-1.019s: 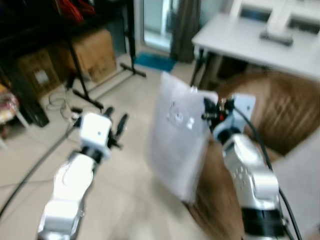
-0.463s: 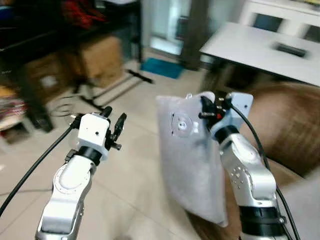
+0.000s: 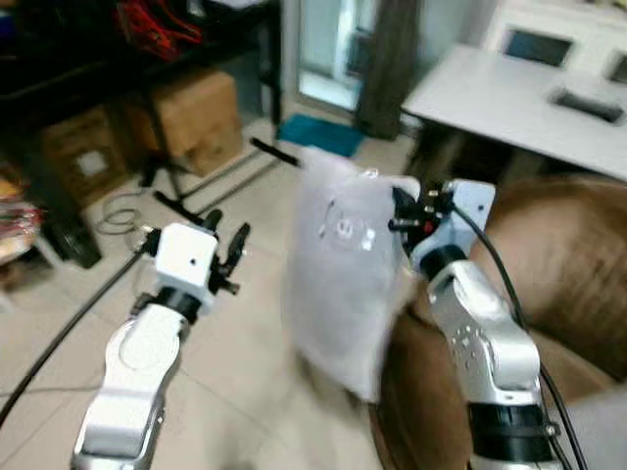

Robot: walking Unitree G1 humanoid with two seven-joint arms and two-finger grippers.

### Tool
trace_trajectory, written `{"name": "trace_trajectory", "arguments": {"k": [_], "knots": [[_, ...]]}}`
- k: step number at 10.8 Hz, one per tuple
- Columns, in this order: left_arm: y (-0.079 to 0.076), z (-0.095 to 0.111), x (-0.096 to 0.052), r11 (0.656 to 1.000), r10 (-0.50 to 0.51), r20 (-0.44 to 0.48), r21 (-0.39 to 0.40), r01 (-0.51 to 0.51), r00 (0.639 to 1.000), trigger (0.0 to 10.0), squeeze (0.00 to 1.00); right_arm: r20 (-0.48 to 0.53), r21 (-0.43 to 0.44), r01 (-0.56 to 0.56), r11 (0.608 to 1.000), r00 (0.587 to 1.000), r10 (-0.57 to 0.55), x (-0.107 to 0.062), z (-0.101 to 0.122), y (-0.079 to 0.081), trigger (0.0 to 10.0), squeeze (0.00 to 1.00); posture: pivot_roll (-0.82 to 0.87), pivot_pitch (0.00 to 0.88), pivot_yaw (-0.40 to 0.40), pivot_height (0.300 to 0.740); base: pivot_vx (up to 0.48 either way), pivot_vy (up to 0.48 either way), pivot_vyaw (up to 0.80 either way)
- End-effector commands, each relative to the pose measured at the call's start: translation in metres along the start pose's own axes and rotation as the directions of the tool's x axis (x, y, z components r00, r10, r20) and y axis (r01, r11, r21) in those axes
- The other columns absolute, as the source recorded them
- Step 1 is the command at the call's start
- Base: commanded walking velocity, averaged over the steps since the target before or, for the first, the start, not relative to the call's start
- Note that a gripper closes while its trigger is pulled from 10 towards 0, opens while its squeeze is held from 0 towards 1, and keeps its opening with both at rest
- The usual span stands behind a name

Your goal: Move the pillow to the sofa from floor

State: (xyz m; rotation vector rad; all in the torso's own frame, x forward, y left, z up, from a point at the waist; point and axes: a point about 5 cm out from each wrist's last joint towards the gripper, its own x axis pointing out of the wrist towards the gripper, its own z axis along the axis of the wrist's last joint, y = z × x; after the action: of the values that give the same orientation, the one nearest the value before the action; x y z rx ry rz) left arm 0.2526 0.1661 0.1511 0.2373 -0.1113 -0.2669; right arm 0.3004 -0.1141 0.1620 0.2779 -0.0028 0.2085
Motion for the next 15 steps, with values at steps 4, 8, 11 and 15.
{"name": "trace_trajectory", "arguments": {"k": [4,8,11,15], "knots": [[0.005,0.000,-0.001,1.000,0.012,-0.009,0.019,-0.012,1.000,10.0,0.00,0.067,0.023,-0.034,0.999,0.997,0.032,0.002,0.013,0.009,10.0,0.00,0.11,0.000,-0.048,0.740,0.356,0.000,-0.80],[0.004,0.000,0.001,1.000,0.002,-0.006,0.016,-0.002,1.000,10.0,0.00,0.107,0.015,-0.036,0.999,0.994,0.034,-0.003,0.030,0.005,10.0,0.00,0.10,0.000,-0.045,0.740,0.350,0.000,-0.80],[0.005,0.000,0.002,1.000,-0.016,-0.007,0.023,0.016,1.000,10.0,0.00,0.339,0.116,-0.156,0.981,0.935,0.108,-0.003,0.106,-0.008,10.0,0.00,0.10,0.000,-0.040,0.740,0.092,0.000,0.00],[-0.007,0.000,0.002,0.975,-0.222,-0.022,-0.006,0.222,0.975,10.0,0.00,0.464,0.151,0.075,0.986,0.875,-0.138,0.005,0.165,-0.063,10.0,0.00,0.09,0.000,-0.039,0.740,0.000,0.000,0.00]]}}
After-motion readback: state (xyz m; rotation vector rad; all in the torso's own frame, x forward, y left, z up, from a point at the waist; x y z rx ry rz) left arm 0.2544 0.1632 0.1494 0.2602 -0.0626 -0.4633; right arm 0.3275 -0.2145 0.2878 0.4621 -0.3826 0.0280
